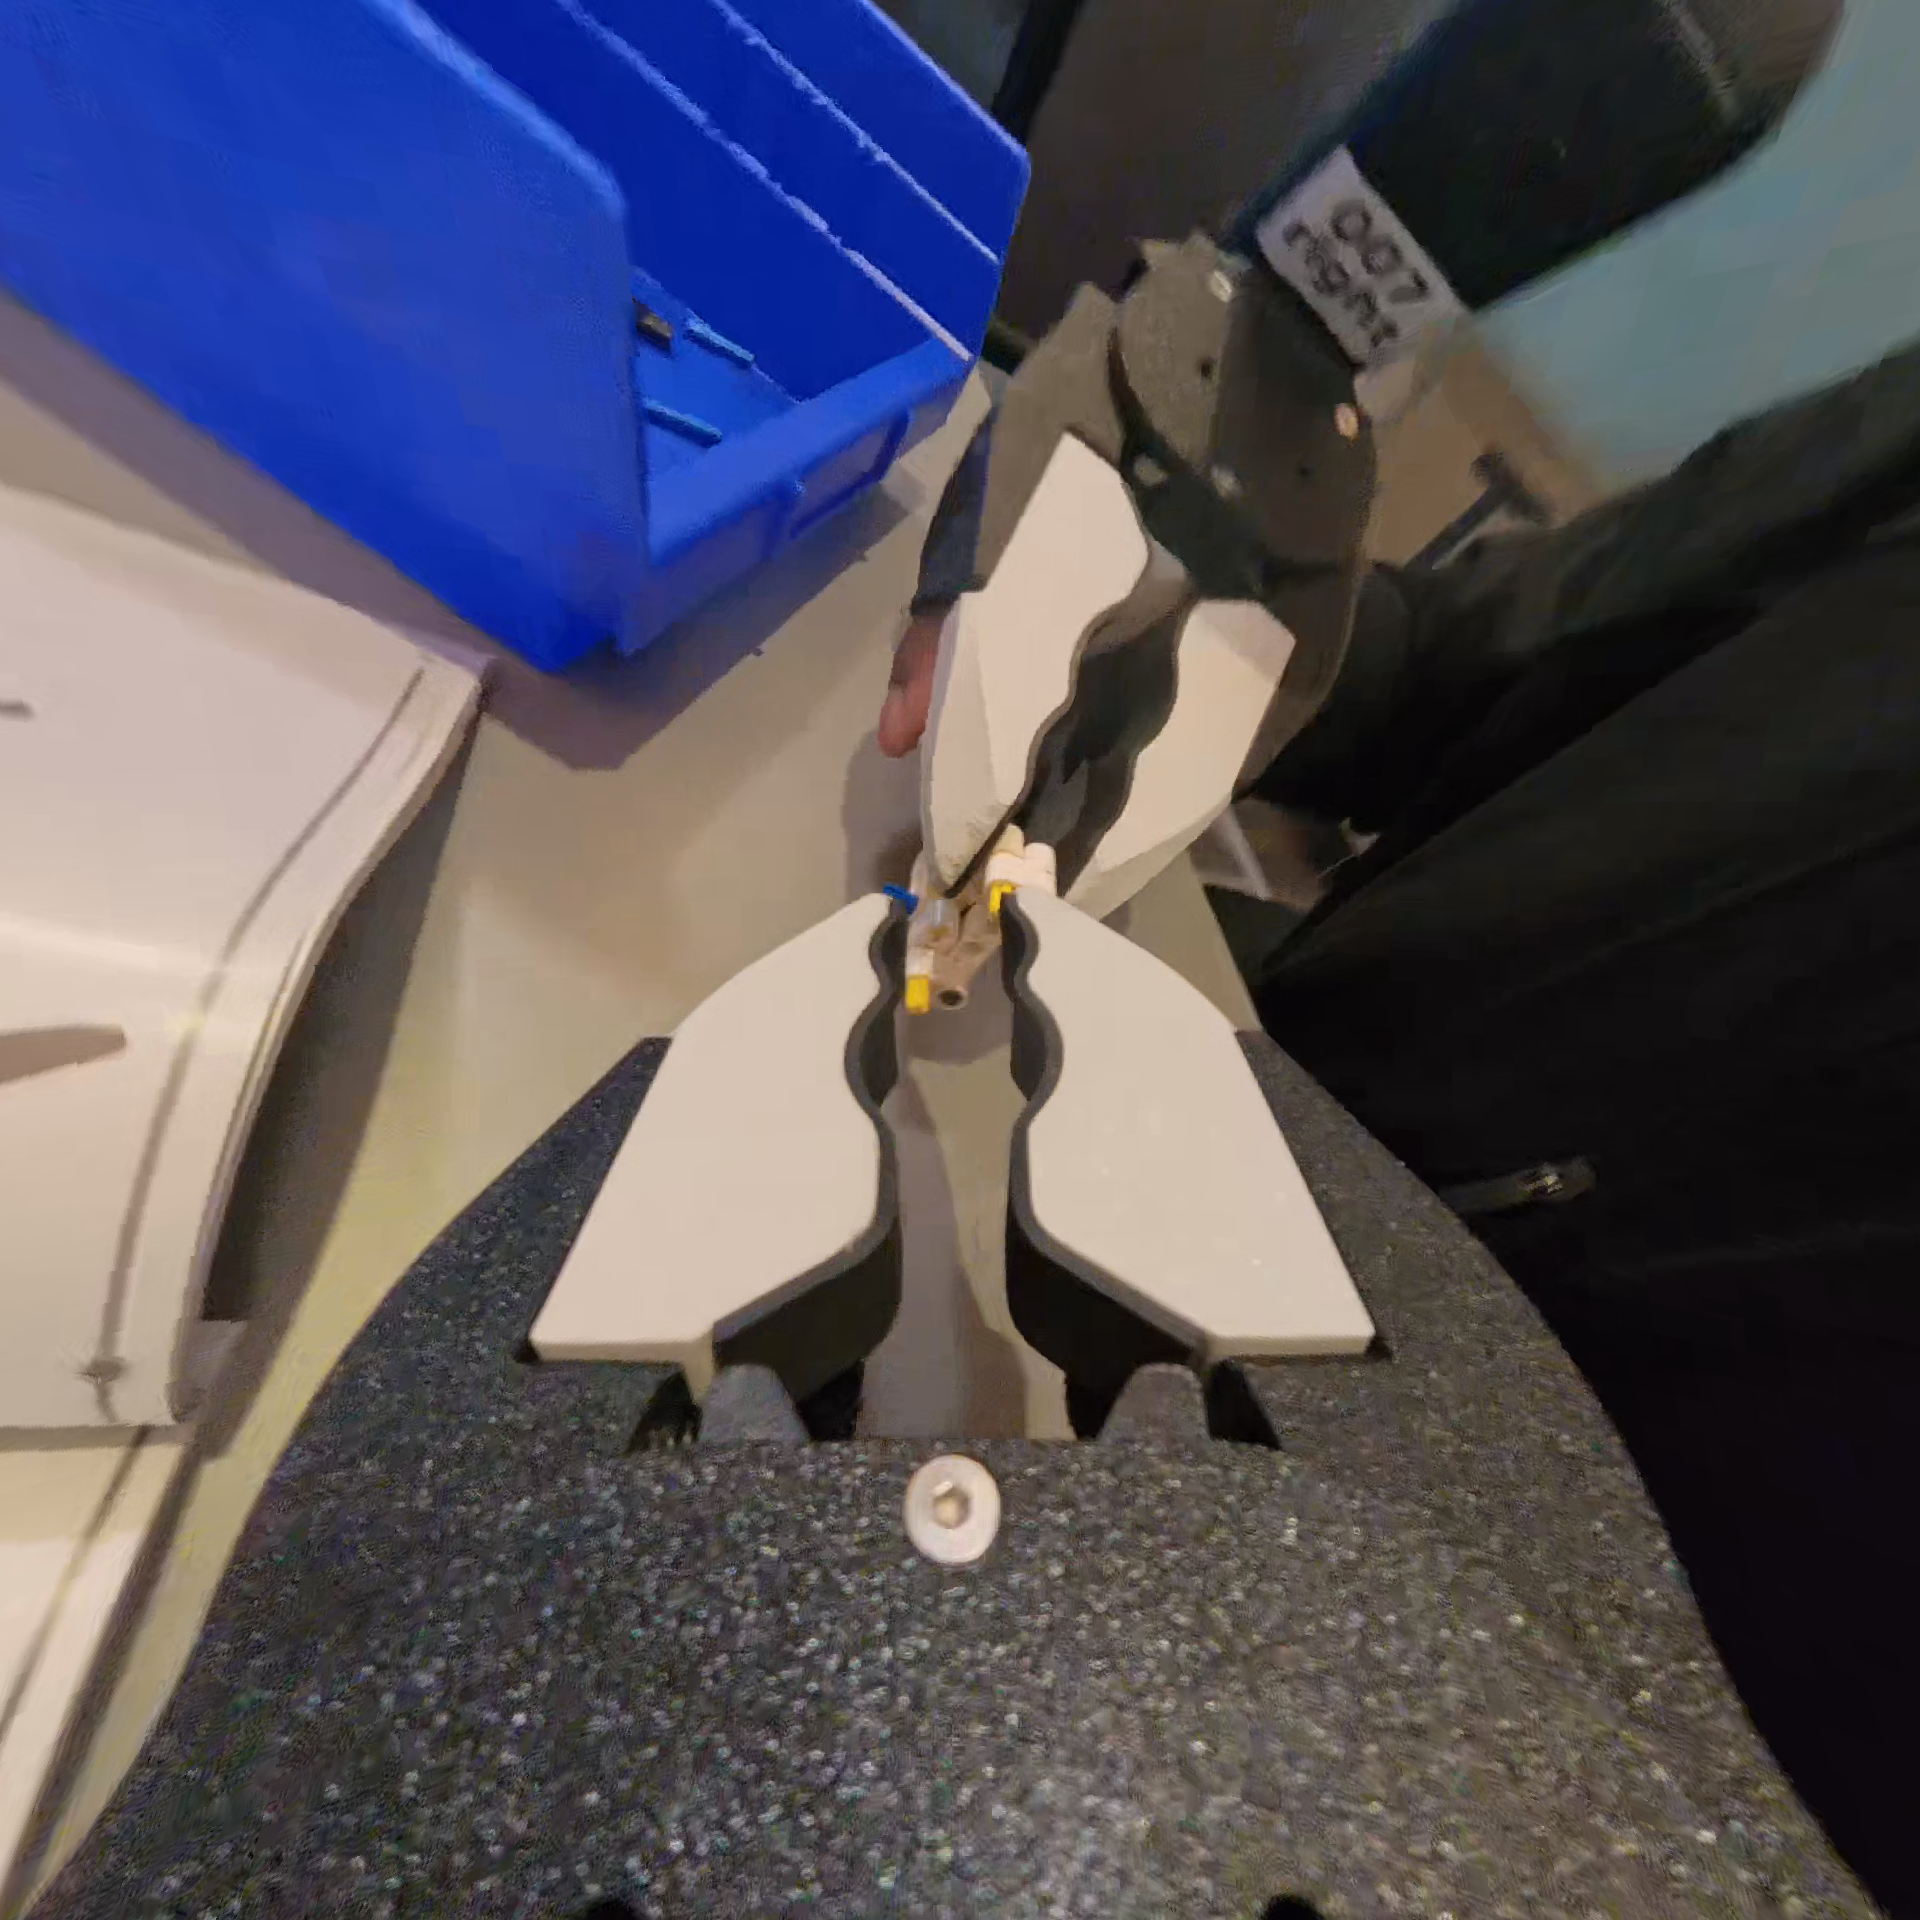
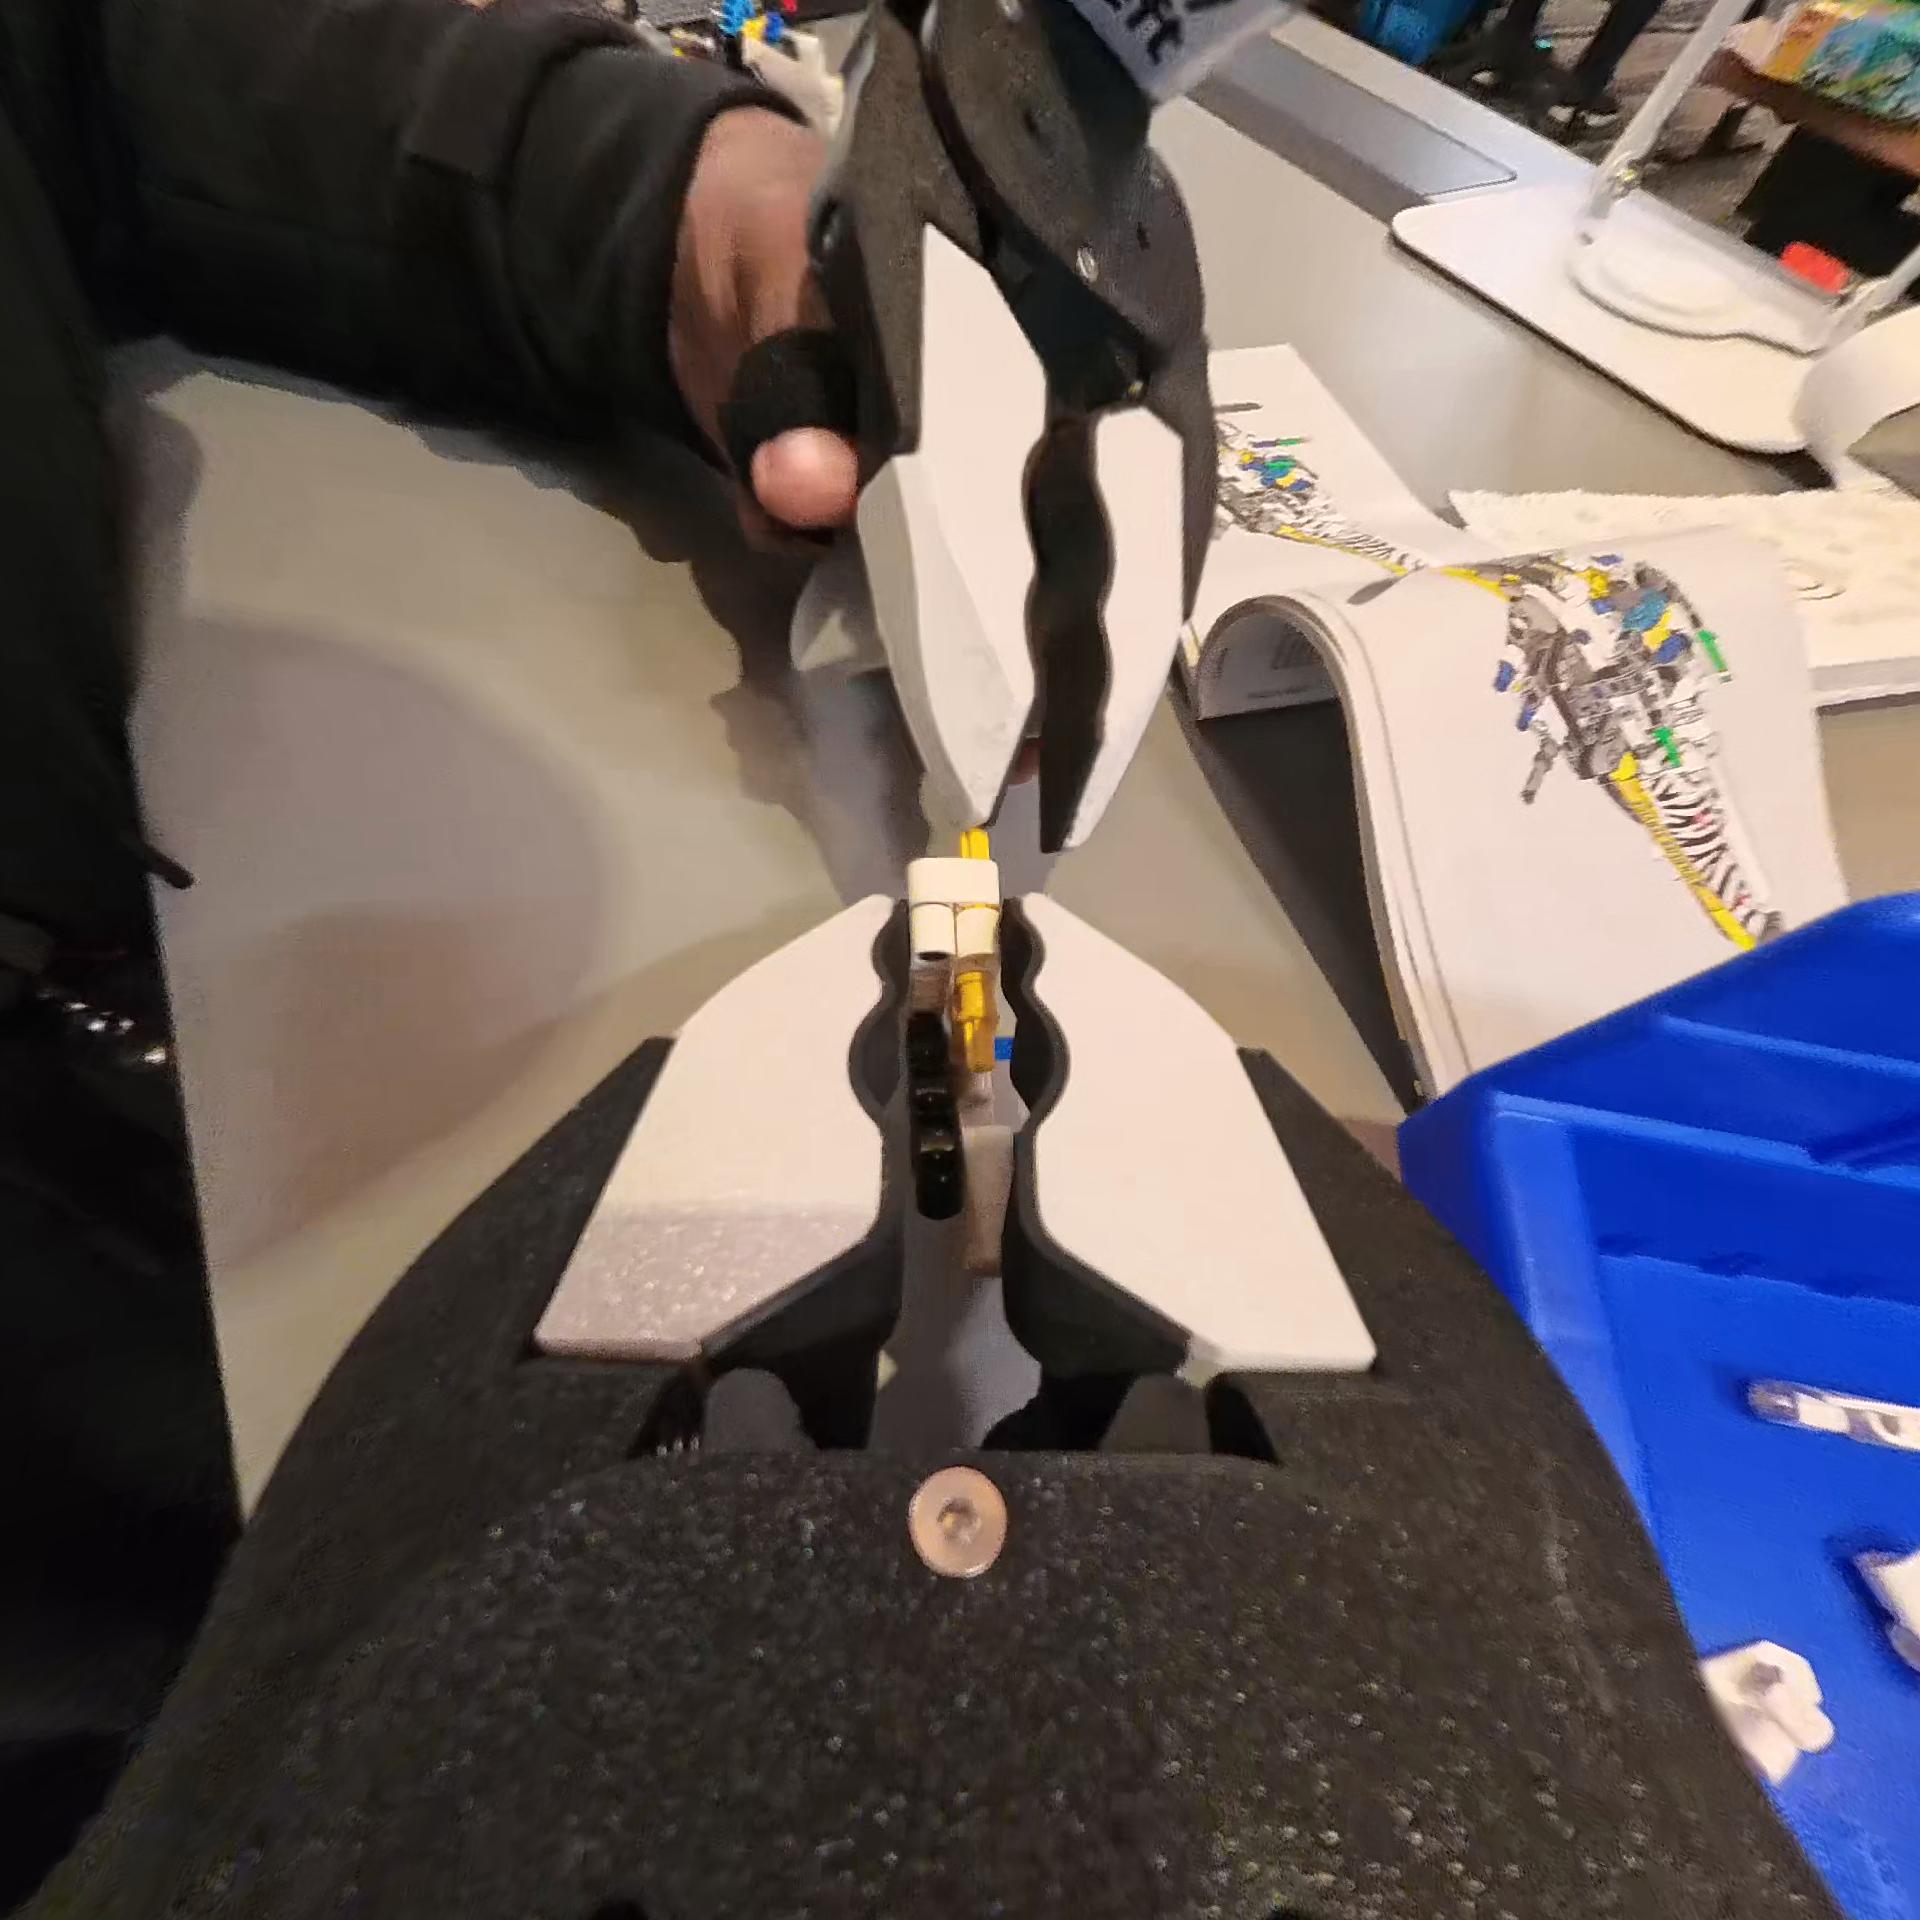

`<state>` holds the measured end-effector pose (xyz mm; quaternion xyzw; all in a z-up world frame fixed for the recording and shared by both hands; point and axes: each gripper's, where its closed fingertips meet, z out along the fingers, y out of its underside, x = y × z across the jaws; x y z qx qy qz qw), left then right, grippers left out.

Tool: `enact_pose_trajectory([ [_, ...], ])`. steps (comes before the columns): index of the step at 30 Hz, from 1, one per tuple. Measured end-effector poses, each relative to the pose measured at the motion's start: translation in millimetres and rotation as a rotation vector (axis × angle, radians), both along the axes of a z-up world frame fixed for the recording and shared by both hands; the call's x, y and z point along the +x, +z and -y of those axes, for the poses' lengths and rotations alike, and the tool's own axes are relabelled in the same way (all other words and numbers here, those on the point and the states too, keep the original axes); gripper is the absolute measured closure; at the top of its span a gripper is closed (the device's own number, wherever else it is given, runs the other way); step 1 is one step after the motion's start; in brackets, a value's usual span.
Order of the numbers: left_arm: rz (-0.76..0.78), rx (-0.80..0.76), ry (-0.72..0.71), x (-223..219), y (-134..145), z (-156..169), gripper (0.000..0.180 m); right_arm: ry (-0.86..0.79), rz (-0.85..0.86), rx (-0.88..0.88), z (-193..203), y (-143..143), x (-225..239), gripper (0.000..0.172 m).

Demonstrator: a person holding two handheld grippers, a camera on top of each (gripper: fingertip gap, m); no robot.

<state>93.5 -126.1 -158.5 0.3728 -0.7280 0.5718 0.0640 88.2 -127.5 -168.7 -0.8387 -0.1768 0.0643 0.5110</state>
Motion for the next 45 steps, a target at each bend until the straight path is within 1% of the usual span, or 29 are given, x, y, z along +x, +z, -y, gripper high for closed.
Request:
enact_pose_trajectory([
  [4,-0.168,-0.121,0.017,-1,2,2,0.161,-0.045,0.071,0.018,-4,1,5,0.156],
  [6,-0.225,-0.147,0.027,-1,0,4,0.16,-0.062,0.106,0.021,-5,1,7,0.156],
  [9,-0.269,-0.191,0.042,0,2,7,0.159,-0.074,0.148,0.022,-7,1,8,0.156],
  [13,-0.305,-0.186,0.06,0,-2,9,0.16,-0.082,0.209,0.027,-9,2,7,0.156],
  [15,-0.306,-0.197,0.057,-2,0,11,0.167,-0.083,0.242,0.028,-10,1,6,0.156],
  [19,-0.312,-0.251,0.049,-3,3,10,0.17,-0.066,0.272,0.082,-10,6,4,0.155],
  [23,-0.299,-0.247,0.012,-8,5,12,0.171,-0.027,0.282,0.125,-8,8,0,0.155],
  [28,-0.304,-0.239,-0.015,-11,4,13,0.171,0.0,0.248,0.129,-6,6,-3,0.155],
  [45,-0.309,-0.218,-0.082,-21,3,13,0.171,0.056,0.27,0.179,-2,6,-11,0.155],
])
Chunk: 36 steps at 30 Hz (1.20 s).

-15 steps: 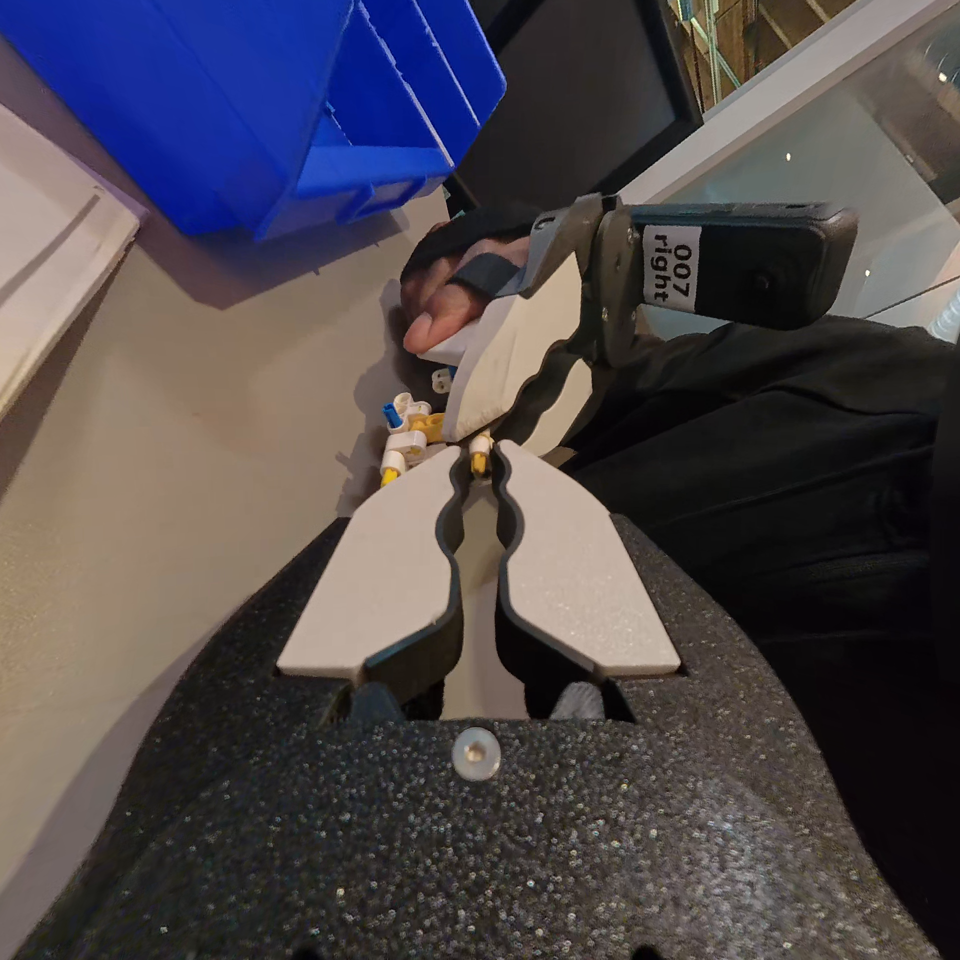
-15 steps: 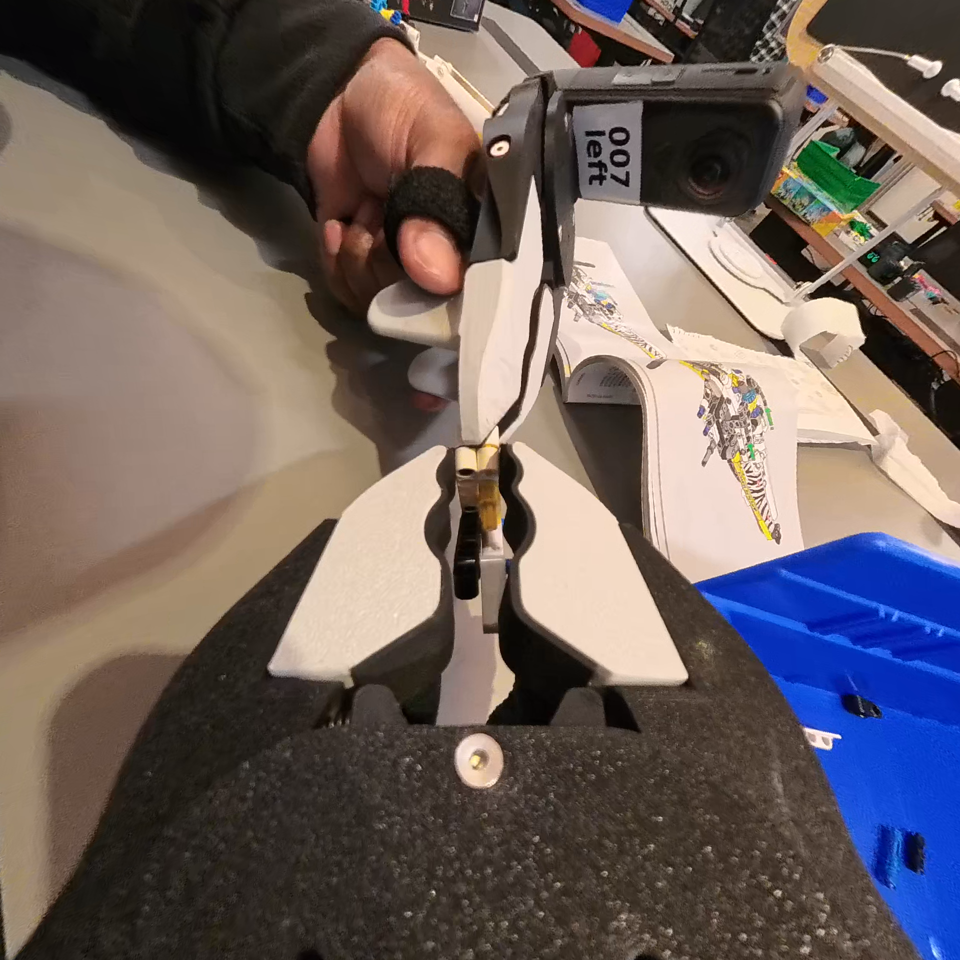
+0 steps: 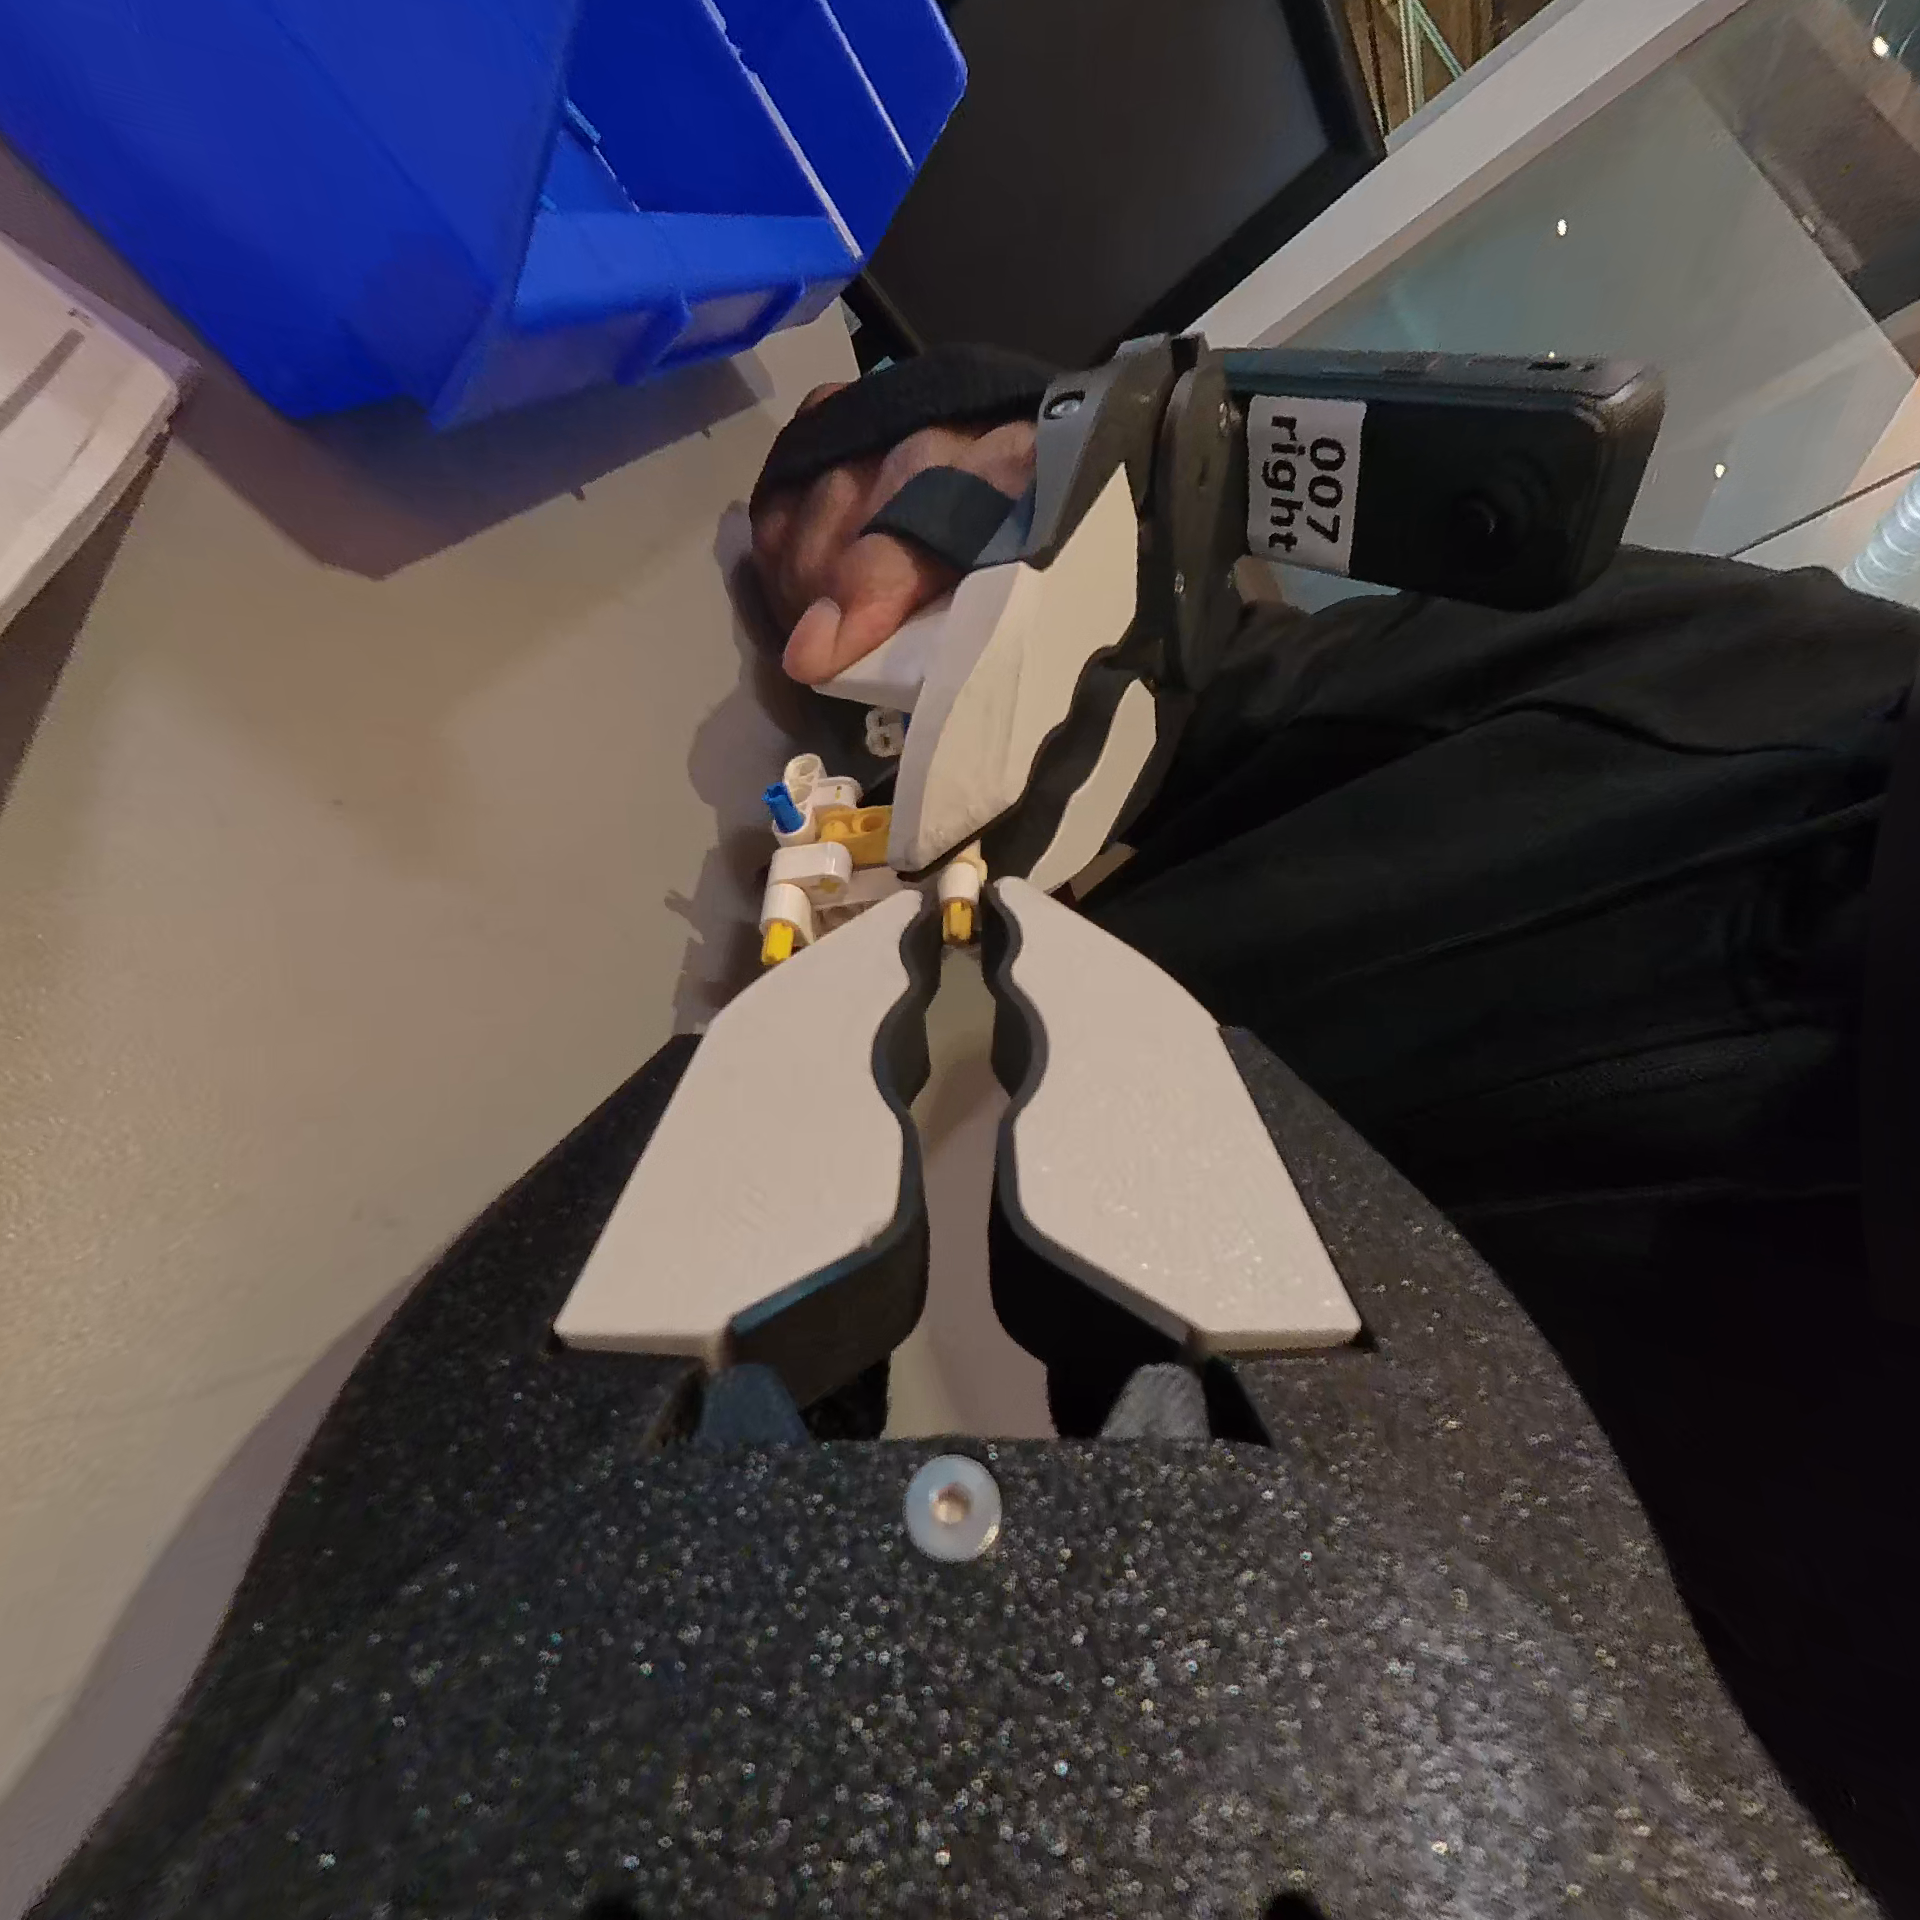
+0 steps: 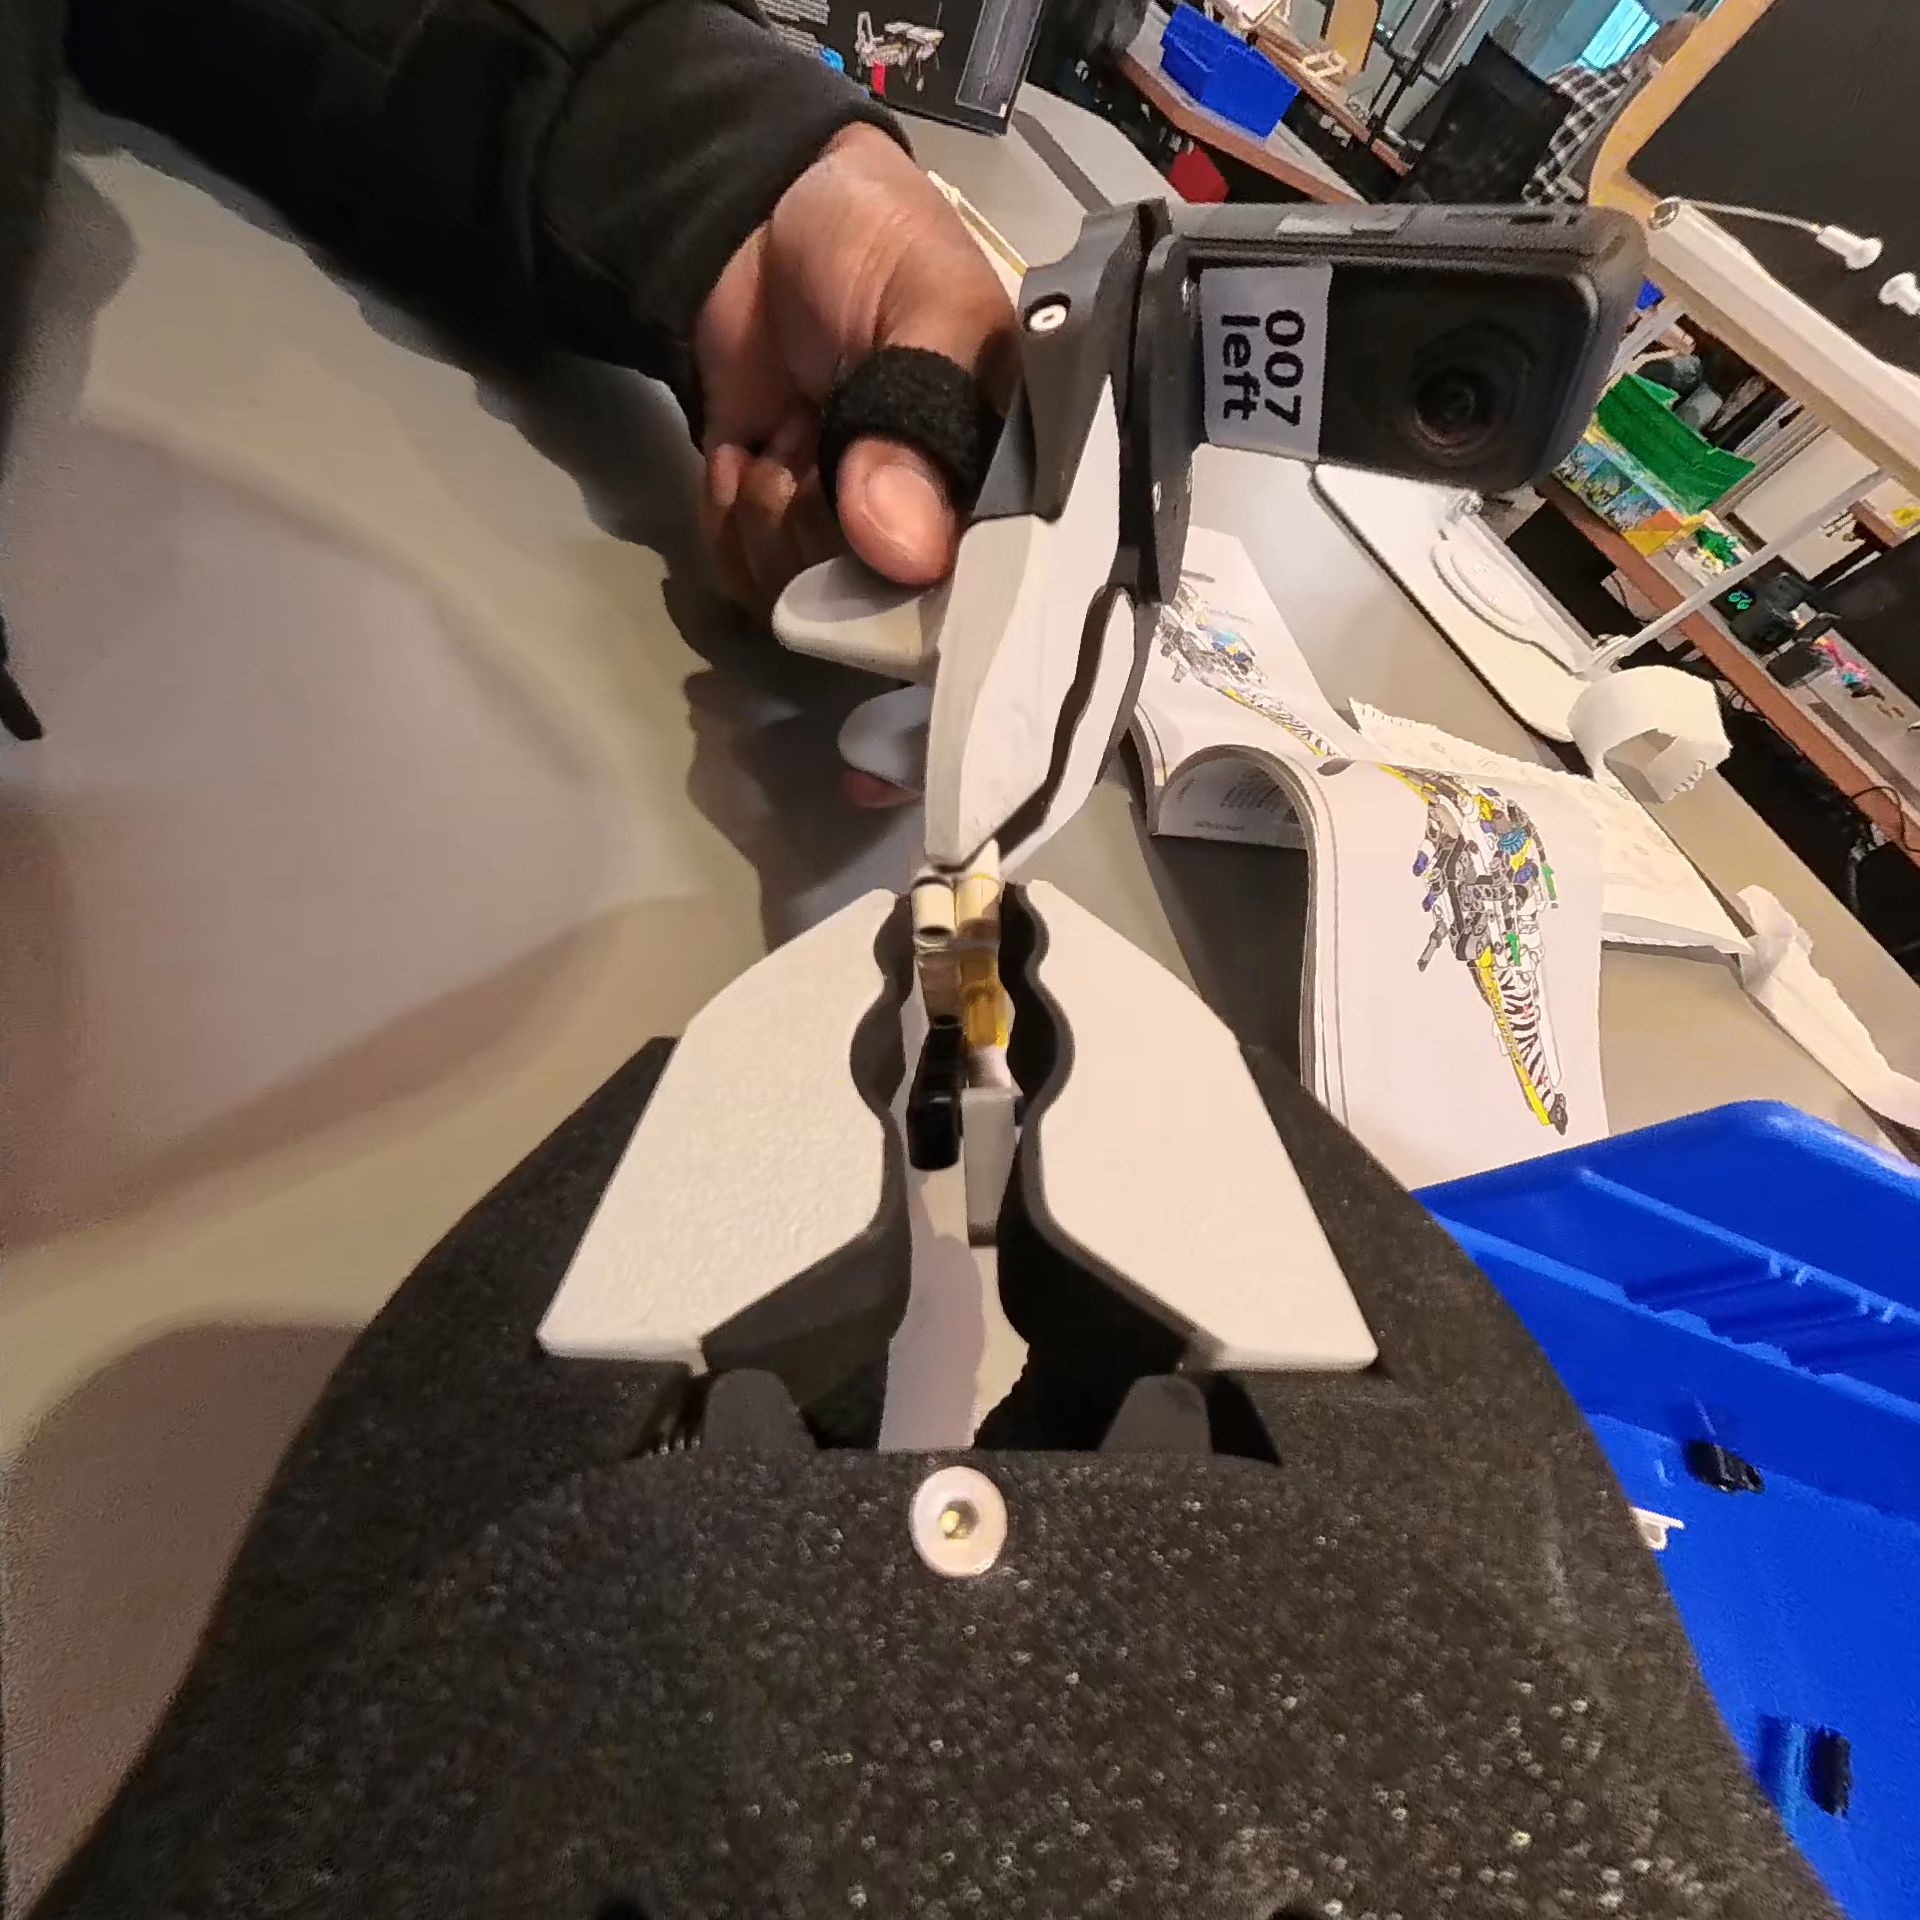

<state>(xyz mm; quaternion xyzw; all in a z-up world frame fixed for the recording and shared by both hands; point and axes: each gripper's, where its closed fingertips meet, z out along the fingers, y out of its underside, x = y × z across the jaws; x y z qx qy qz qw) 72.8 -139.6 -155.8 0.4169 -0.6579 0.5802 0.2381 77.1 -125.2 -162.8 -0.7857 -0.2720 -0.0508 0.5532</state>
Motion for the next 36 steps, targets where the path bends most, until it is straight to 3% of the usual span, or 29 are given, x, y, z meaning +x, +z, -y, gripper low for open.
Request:
enact_pose_trajectory([
  [23,0.023,0.016,-0.009,-8,0,-10,0.172,0.025,0.003,0.006,2,0,-3,0.156],
  [29,0.048,0.006,0.066,-4,3,-32,0.179,-0.021,0.013,-0.002,3,-2,7,0.156],
  [33,0.027,-0.024,0.056,-2,5,-19,0.156,-0.048,-0.003,0.045,-1,6,10,0.156],
  [36,0.011,-0.016,0.079,2,3,-13,0.148,-0.045,0.015,0.055,-3,8,7,0.156],
])
